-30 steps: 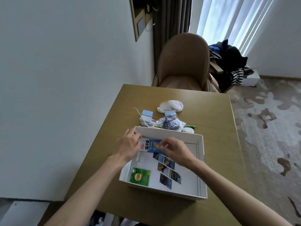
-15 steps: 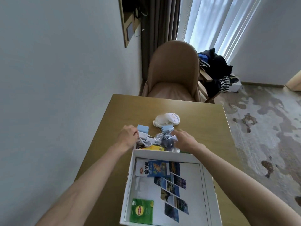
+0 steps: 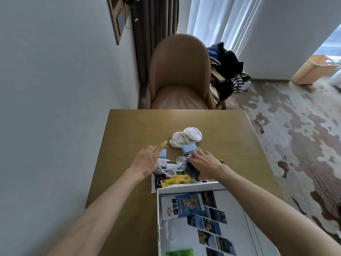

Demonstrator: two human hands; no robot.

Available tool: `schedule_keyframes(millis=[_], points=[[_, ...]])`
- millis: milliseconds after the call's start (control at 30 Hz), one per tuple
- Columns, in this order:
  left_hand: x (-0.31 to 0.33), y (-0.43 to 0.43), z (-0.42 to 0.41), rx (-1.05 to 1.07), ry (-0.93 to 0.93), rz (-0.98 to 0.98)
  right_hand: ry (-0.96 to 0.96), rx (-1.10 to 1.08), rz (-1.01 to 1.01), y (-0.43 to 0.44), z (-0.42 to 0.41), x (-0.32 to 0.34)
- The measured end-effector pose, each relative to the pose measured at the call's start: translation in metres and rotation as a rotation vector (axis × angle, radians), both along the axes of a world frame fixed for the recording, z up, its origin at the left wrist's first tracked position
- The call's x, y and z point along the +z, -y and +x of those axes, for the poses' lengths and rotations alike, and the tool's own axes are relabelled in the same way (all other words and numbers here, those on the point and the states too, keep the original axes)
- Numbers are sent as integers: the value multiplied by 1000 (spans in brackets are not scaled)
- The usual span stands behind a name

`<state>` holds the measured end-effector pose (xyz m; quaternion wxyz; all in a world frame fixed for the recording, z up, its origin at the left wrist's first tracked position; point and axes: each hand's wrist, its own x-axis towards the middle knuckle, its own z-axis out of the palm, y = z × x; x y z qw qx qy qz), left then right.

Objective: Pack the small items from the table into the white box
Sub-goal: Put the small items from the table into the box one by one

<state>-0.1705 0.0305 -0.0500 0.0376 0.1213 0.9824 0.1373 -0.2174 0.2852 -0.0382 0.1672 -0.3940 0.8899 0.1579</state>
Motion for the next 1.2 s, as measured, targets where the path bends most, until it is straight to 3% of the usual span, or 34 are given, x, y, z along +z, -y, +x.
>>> schedule_keyframes(millis=[100,300,500,567,667,833,1000,1100,1200], points=[[-5,-7,-6,-81,140,-40,3,-47,-86,-6,4,2],[-9,-17,-13,-53,418,-165,48,-279,-457,-25,15,21],[-13,-16,-4,-106,501,-221,-39,-477,-1040,-37,48,73],[-12,-14,0,-97,436,-227,52,-603,-1187,-44,64,91],[-10,-9,6,-75,336,-248,395,-798,-1455,-54,89,104],[0,1,19,3,252,-198,453,-873,-1454,-65,112,101],[28,9,42,171,133,-78,378,-870,-1474,-75,121,107],[52,15,61,306,64,63,551,-851,-1490,-83,125,110],[77,14,82,437,13,214,774,-903,-1331,-96,129,104]])
